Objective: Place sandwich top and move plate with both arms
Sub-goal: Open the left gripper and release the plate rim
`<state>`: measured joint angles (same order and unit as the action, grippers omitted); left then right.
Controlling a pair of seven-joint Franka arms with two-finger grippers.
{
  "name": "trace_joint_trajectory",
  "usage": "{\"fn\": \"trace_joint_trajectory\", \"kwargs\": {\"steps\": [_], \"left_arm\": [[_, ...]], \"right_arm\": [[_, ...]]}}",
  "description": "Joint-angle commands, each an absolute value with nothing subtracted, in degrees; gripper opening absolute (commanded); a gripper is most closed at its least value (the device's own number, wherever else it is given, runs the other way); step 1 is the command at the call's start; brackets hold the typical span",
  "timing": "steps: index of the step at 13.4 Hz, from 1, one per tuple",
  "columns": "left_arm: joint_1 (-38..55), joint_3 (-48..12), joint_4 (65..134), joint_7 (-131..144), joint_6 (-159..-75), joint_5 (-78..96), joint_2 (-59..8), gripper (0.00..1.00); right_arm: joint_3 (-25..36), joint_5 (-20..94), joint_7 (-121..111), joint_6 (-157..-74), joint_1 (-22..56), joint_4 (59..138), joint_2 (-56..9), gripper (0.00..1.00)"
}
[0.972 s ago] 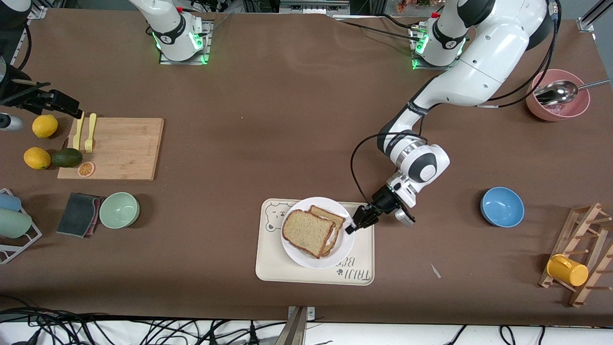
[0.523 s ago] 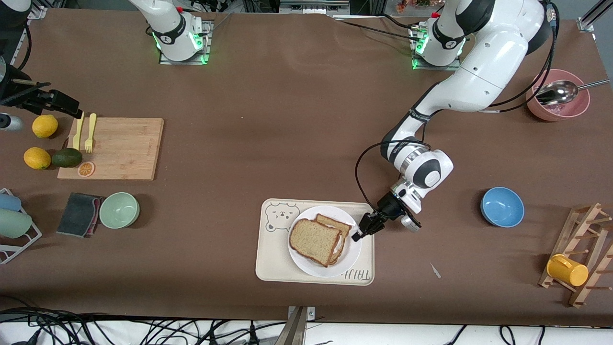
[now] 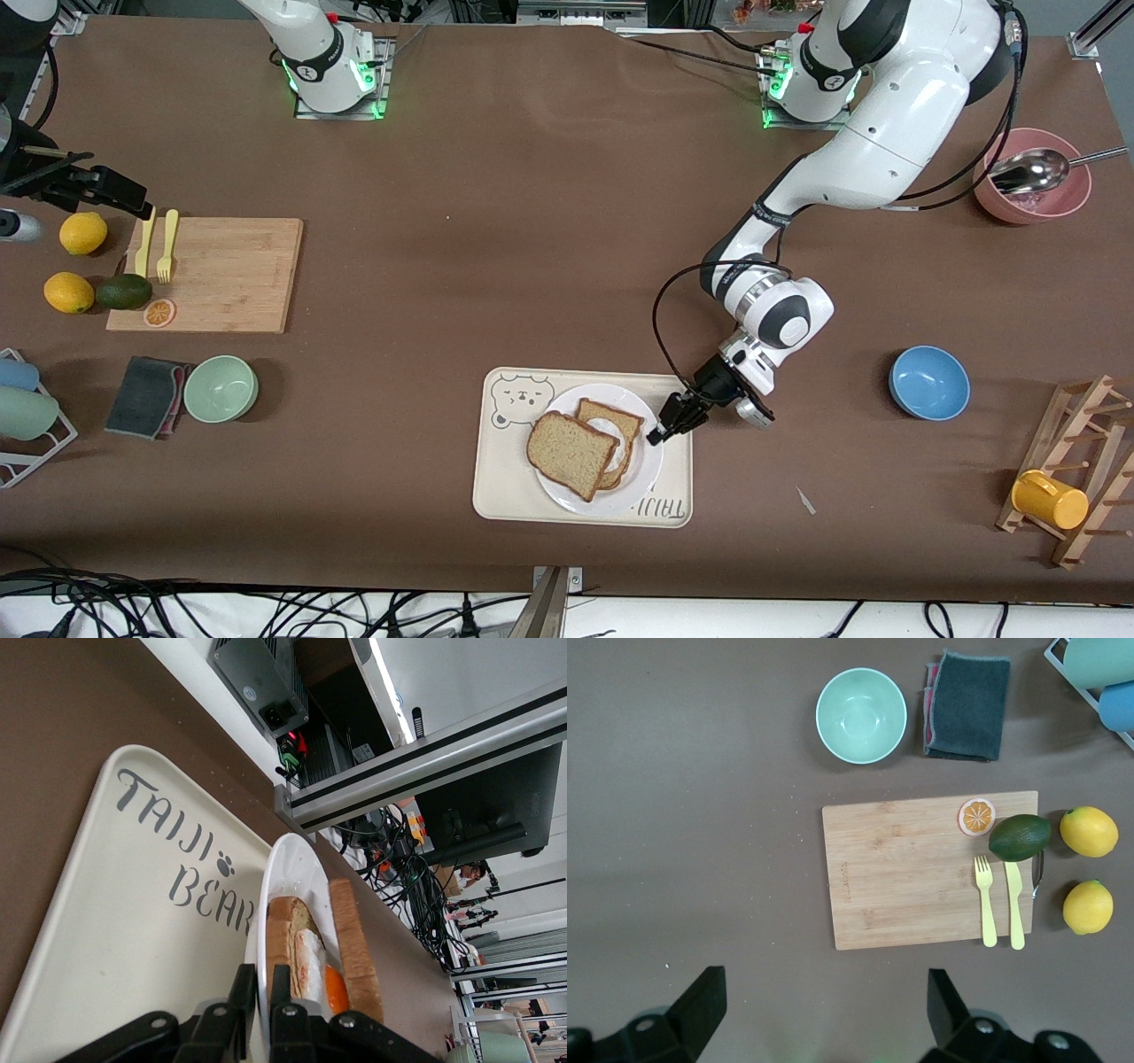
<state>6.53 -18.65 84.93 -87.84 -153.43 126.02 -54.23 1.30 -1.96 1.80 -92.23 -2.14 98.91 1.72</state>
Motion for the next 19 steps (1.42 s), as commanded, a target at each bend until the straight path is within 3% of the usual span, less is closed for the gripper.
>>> {"fn": "trace_joint_trajectory", "kwargs": {"steps": [1,3,6,14,19], "left_arm": [[7.3,-18.0,83.1,-88.8,-153.8,126.7,-55.5,0.13],[7.3,-17.5,83.1,-88.8,-153.7,126.6,-55.7,0.14],[7.1,-16.3,83.1,-88.7,-153.7,125.9,-55.5,0.4],[6.2,-16.4,83.3,-81.9,-153.8,125.5,-53.4,0.71],[6.4,-16.6,83.4,-76.5,-157.1,125.4,-50.6,0.78]], "right_arm": [[1.1,-2.0,2.2,-91.2,-2.5,98.1,1.8,1.0],[1.0,-2.0,2.2,-91.2,-2.5,98.1,1.8,1.0],[1.0,-2.0,2.2,-91.2,-2.5,98.1,1.8,1.0],[1.0,-2.0,2.2,-91.2,-2.5,98.1,1.8,1.0],[1.0,-2.0,2.2,-91.2,-2.5,98.1,1.8,1.0]]}}
